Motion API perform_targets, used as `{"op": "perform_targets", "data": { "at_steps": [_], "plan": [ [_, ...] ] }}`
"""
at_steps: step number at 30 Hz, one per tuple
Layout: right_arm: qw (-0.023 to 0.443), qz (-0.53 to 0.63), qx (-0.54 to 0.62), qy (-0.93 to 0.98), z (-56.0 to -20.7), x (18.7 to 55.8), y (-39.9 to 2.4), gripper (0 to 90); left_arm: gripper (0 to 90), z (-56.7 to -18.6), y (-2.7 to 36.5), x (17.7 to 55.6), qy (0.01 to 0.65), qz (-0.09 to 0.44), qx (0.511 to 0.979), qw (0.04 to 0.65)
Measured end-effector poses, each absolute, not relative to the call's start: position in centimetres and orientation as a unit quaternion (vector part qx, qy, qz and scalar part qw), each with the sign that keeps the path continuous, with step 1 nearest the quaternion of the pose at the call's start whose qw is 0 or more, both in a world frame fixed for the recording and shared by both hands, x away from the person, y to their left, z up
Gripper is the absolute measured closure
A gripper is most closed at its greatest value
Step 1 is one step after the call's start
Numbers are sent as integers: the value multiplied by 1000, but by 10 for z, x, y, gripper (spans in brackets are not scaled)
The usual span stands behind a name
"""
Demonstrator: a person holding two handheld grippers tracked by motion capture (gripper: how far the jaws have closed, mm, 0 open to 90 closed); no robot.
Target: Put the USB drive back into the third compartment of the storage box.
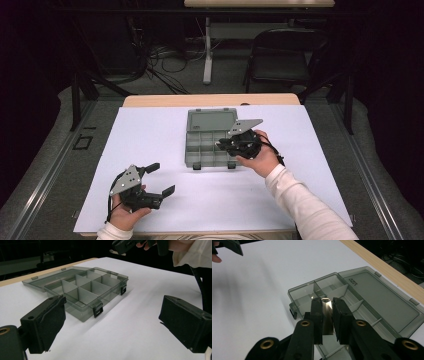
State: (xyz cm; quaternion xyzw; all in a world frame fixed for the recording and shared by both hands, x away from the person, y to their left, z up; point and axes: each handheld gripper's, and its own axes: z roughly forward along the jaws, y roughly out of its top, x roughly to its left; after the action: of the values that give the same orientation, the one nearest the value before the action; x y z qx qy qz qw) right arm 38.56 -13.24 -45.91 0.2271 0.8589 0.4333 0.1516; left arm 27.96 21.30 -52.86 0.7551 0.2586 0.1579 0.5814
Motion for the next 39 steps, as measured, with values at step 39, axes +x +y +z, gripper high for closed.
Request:
{"op": "perform_targets", "data": {
  "at_steps": [39],
  "plan": [
    [158, 392, 271, 865, -483, 440, -123, 794, 66, -529, 214, 280, 257, 159, 756, 580]
  ]
}}
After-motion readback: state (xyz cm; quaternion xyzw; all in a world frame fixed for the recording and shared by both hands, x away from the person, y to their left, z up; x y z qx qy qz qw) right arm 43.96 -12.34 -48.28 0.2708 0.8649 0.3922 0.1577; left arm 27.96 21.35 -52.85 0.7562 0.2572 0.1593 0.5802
